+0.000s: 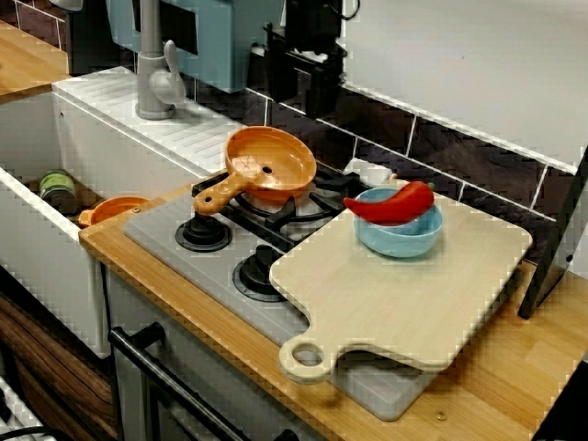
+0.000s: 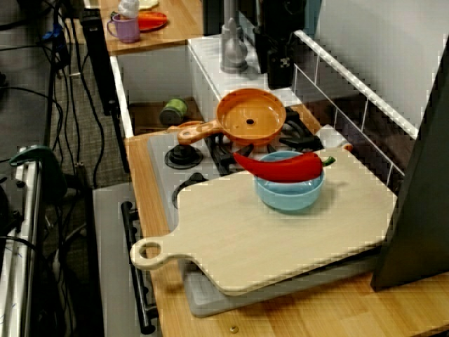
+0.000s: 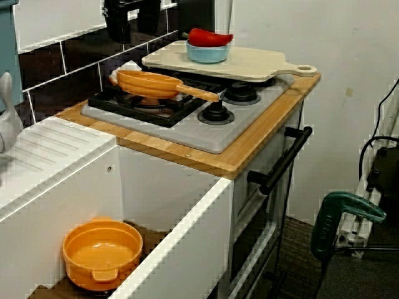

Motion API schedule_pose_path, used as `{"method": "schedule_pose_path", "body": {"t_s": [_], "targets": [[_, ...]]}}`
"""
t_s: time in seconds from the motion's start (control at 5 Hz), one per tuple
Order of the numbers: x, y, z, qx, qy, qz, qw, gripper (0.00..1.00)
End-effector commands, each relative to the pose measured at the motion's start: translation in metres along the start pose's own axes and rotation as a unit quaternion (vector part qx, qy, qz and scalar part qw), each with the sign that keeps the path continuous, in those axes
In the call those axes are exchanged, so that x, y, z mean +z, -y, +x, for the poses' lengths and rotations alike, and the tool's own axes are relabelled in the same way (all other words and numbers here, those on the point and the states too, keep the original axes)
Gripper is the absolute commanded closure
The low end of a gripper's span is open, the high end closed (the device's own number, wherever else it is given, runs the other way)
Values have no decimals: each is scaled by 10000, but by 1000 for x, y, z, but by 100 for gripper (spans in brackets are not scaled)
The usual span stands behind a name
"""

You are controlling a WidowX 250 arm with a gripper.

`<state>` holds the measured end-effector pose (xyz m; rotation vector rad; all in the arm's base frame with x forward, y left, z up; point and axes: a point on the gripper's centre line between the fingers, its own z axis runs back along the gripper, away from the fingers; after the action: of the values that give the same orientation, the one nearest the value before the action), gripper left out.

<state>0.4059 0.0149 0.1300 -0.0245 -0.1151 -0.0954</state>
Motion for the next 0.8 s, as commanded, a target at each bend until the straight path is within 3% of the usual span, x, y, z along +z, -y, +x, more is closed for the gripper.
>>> {"method": "schedule_pose_path", "body": {"t_s": [0.0,0.4,0.6], "targets": [[51,-29,-19,138,297,-79,9994,0],[36,-42,-53,217,247,-60,9994,0],[33,-49,-62,318,330,-66,9989,0]]}}
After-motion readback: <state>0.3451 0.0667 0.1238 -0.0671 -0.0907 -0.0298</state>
